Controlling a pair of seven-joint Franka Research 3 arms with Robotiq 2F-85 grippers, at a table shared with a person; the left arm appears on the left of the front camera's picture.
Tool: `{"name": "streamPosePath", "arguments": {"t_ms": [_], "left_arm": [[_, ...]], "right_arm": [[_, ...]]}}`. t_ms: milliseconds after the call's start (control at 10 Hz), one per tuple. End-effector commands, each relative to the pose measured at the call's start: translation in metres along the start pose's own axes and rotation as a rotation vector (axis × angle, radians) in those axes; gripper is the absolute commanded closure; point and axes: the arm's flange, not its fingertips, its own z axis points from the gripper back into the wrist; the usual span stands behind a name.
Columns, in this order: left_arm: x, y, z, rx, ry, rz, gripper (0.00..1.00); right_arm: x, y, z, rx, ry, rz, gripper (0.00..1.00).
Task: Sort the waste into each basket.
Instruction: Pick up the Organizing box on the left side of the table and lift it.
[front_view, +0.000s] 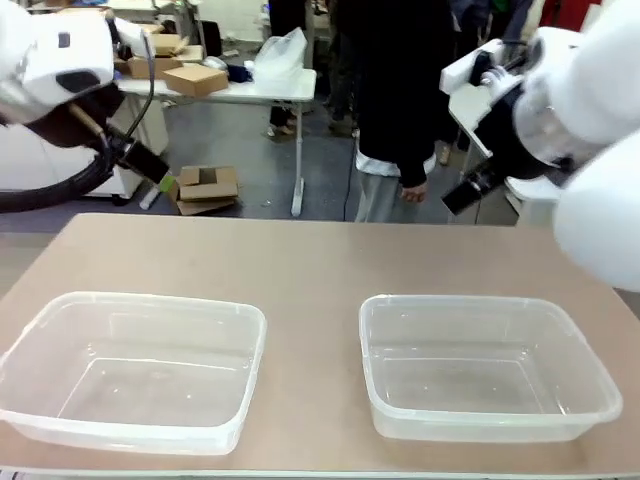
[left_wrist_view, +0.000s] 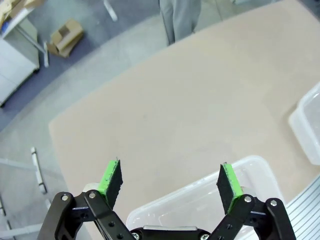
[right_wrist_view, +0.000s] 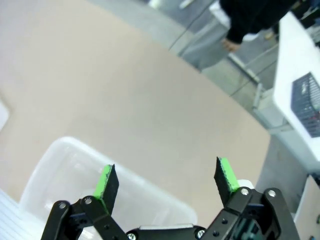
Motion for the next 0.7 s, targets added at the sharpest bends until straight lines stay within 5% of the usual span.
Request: {"name": "streamPosePath", "arguments": {"t_ms": [0, 100, 400, 500, 600], "left_arm": [[-0.097, -0.028, -0.044, 0.022, -0.025, 0.053, 0.0], [0.0, 0.0, 0.0, 0.0, 0.0, 0.0, 0.0], [0.0, -0.004, 0.009, 0.005, -0.018, 0.007, 0.0], [-0.007, 0.002, 0.015, -0.294, 0.017, 0.026, 0.0], [-0.016, 0.027, 0.033, -0.473, 0.049, 0.131, 0.0]], "right_arm": [[-0.1, 0.033, -0.042, -0.01, 0.141, -0.144, 0.0], [0.0, 0.0, 0.0, 0.0, 0.0, 0.0, 0.0], [0.0, 0.0, 0.0, 0.0, 0.0, 0.0, 0.0], [-0.004, 0.008, 0.004, -0.003, 0.035, -0.026, 0.0], [-0.016, -0.009, 0.024, 0.188, -0.077, -0.22, 0.0]]}}
